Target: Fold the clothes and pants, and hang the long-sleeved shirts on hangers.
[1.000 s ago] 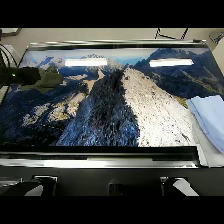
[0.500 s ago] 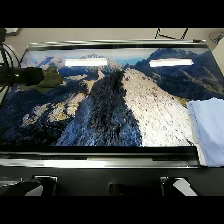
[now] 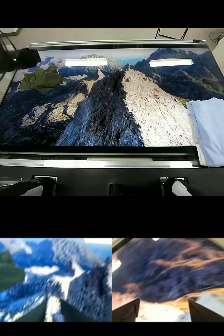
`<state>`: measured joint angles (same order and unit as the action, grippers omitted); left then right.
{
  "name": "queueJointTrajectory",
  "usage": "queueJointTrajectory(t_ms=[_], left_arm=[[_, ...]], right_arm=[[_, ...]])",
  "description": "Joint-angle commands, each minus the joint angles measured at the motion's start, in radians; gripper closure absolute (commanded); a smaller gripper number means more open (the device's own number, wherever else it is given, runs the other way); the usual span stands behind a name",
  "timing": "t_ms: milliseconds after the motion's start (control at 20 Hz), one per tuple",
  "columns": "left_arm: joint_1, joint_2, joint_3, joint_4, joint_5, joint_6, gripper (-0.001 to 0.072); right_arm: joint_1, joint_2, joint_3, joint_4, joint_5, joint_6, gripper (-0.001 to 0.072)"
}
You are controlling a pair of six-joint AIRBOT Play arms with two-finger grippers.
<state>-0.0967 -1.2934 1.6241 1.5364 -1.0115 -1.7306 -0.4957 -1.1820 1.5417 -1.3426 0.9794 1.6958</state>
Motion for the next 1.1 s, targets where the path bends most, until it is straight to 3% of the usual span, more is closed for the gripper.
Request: queueJointTrajectory(t_ms=[0,50,100,200,350,1050], left_arm=[[-0.005,-0.145,0.008,0.053,-0.393,-0.034,-0.0003],[-0.014,-0.180,-0.011,0.037,-0.501,0.023,-0.0009],[-0.027,-0.178,-0.061,0.031,-0.509,0.063,-0.0008],[-0.058,-0.105,-0.185,0.034,-0.356,0.048,-0.0008],[-0.088,-0.037,-0.299,0.035,-0.201,0.025,-0.0008],[-0.084,-0.042,-0.299,0.035,-0.202,0.025,-0.0008]], right_arm=[[0.328,-0.130,0.031,-0.038,0.233,0.011,0.0039],[0.367,-0.189,0.031,-0.012,0.342,0.012,0.0038],[0.397,-0.248,0.031,0.020,0.444,-0.002,0.0039],[0.448,-0.312,0.031,0.021,0.533,-0.021,0.0040],[0.490,-0.318,0.031,-0.030,0.485,-0.006,0.0037],[0.488,-0.318,0.031,-0.030,0.485,-0.006,0.0037]])
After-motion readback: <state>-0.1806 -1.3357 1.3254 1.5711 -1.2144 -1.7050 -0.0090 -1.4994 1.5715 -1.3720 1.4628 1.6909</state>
